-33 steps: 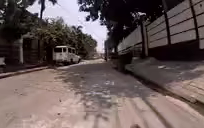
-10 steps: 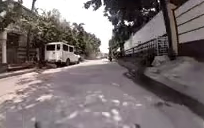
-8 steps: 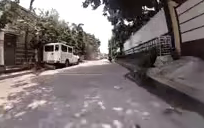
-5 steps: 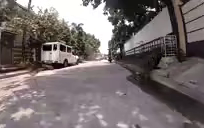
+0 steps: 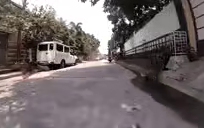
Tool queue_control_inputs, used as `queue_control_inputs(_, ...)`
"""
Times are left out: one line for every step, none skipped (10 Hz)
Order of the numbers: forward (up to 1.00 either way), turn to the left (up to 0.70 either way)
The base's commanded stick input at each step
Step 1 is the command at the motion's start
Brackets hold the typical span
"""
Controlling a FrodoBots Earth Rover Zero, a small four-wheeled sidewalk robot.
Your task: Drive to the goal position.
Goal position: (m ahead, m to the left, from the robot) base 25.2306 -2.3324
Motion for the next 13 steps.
queue_control_inputs(1.00, 0.00)
queue_control_inputs(1.00, 0.00)
queue_control_inputs(1.00, 0.00)
queue_control_inputs(1.00, 0.00)
queue_control_inputs(1.00, 0.00)
queue_control_inputs(1.00, 0.00)
queue_control_inputs(1.00, 0.00)
queue_control_inputs(1.00, 0.00)
queue_control_inputs(1.00, 0.00)
queue_control_inputs(1.00, 0.00)
queue_control_inputs(1.00, 0.00)
queue_control_inputs(1.00, 0.00)
queue_control_inputs(1.00, 0.00)
